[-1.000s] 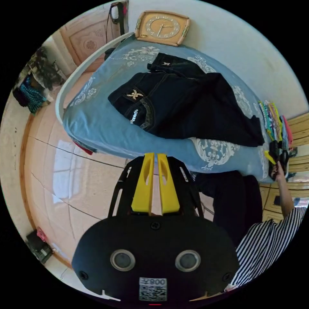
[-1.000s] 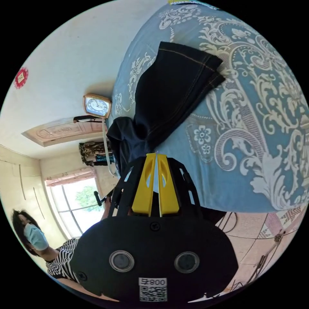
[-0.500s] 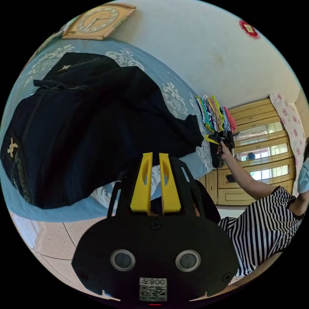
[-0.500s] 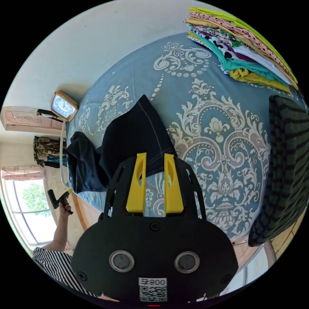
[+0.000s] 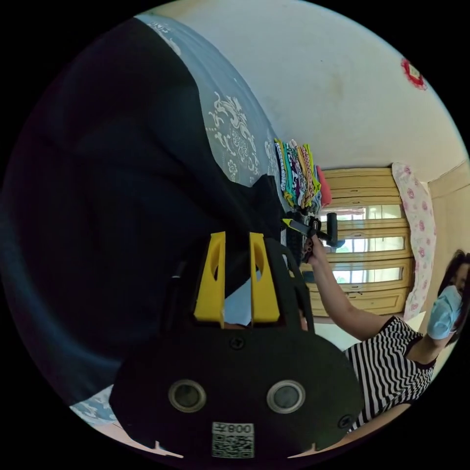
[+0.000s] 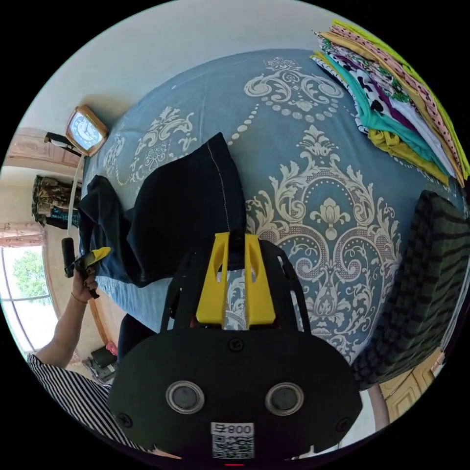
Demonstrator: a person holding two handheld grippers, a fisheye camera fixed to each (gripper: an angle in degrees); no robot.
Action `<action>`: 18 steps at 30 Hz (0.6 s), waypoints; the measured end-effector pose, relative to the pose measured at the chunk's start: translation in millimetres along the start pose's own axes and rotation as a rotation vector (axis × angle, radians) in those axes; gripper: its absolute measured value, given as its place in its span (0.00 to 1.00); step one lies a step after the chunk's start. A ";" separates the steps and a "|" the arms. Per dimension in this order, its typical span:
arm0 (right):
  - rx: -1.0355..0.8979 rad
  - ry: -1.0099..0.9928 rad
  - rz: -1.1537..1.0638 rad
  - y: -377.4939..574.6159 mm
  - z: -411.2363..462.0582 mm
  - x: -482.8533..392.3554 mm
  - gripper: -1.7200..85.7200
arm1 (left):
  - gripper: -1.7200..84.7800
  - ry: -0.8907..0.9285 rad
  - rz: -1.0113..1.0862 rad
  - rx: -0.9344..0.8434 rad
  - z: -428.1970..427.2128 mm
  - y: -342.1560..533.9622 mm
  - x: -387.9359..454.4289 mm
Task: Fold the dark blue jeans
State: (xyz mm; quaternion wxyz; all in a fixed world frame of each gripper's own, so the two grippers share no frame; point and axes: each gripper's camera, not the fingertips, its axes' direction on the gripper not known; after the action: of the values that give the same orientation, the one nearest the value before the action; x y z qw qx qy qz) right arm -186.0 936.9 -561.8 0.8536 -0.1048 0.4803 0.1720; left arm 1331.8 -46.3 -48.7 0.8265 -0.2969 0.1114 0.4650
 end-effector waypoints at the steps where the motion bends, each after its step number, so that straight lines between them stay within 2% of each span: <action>1: 0.010 -0.014 -0.030 1.1 -10.6 -5.1 0.09 | 0.10 0.005 -0.003 -0.001 1.4 -3.4 -0.7; 6: 0.109 -0.047 -0.158 10.8 -70.1 -27.1 0.07 | 0.05 0.029 -0.009 0.021 2.6 -26.6 -1.8; 11: 0.296 -0.308 -0.208 8.4 -146.2 -25.6 0.05 | 0.05 0.087 0.049 0.160 -15.4 -59.2 19.9; 15: 0.459 -0.391 -0.016 -45.8 -192.9 18.3 0.04 | 0.07 0.088 0.055 0.328 -36.2 -114.6 39.2; 18: 0.460 -0.443 0.167 -76.4 -179.0 63.3 0.05 | 0.10 0.069 0.043 0.372 -33.8 -127.1 48.4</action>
State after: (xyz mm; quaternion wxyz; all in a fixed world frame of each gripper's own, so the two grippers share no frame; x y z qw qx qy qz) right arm -265.9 817.3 -707.4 0.9217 0.1704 0.3160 0.1472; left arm 1467.3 -82.1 -48.7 0.8528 -0.1521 0.2299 0.4435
